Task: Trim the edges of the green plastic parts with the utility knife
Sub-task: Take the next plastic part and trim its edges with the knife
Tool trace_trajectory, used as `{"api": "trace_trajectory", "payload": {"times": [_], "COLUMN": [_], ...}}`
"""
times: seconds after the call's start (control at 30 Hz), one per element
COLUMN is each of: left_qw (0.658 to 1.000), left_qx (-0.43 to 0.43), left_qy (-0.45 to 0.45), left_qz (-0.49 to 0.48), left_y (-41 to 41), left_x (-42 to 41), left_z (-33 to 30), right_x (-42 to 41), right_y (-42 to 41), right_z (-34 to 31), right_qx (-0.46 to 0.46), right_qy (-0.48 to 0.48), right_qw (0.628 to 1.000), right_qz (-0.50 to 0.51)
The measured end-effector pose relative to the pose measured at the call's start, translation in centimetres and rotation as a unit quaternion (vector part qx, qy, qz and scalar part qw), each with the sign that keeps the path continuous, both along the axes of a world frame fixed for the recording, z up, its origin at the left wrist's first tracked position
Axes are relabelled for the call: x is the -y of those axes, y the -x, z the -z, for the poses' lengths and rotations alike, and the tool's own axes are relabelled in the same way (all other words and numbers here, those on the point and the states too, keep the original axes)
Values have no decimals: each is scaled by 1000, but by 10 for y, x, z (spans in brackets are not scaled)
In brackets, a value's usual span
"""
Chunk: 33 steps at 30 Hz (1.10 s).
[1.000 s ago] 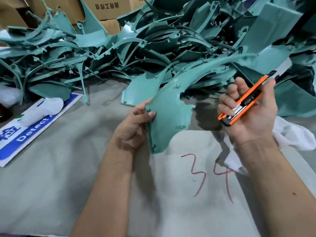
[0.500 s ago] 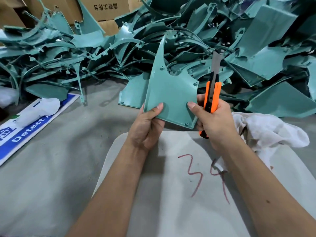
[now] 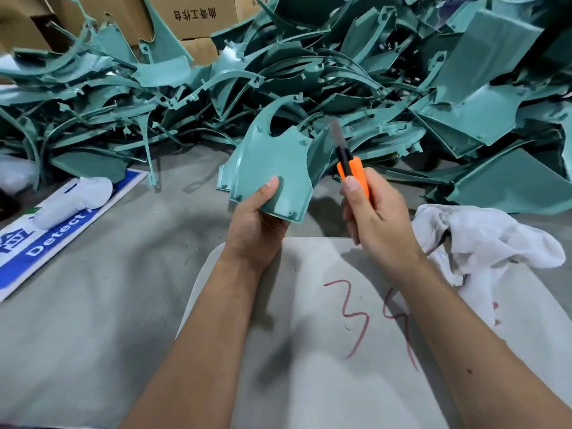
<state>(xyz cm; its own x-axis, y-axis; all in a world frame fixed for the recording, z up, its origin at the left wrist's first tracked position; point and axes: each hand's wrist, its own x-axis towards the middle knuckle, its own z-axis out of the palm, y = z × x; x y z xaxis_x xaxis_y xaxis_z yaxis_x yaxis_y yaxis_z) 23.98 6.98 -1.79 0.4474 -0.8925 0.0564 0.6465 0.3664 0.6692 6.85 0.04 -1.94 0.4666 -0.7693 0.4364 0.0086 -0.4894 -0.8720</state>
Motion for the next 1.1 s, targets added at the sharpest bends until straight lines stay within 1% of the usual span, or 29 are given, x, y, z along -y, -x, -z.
{"api": "trace_trajectory", "payload": {"times": [0.1,0.13,0.27,0.4,0.43,0.6,0.73,0.83,1.0,1.1], "left_qw": [1000,1000,999,994,994,999,999,999,999,998], "left_qx": [-1,-4,-16,-99,-99,-6,6,21,40,65], "left_qy": [7,16,27,-13,-18,-53,-41,-34,-23,-20], "left_qz": [15,21,36,52,43,-8,-14,-8,-7,-2], "left_y": [-1,-1,-3,0,1,3,5,5,4,3], "left_x": [-3,-3,-6,-2,0,-1,-2,-2,-2,-3], "left_z": [1,0,0,-1,-3,-8,-11,-10,-9,-7], "right_x": [-2,-2,-2,-2,-2,-5,-6,-4,-3,3], "right_y": [1,1,1,-1,-2,-1,-1,0,0,2], "right_z": [0,0,2,6,7,5,6,8,9,9], "right_qx": [-60,-77,-95,-142,-149,-156,-162,-157,-155,-114], "right_qy": [112,134,144,162,164,197,243,260,265,222], "right_qw": [992,988,984,976,974,968,955,950,948,965], "right_qz": [-10,-16,-34,-37,-37,-4,46,78,80,86]}}
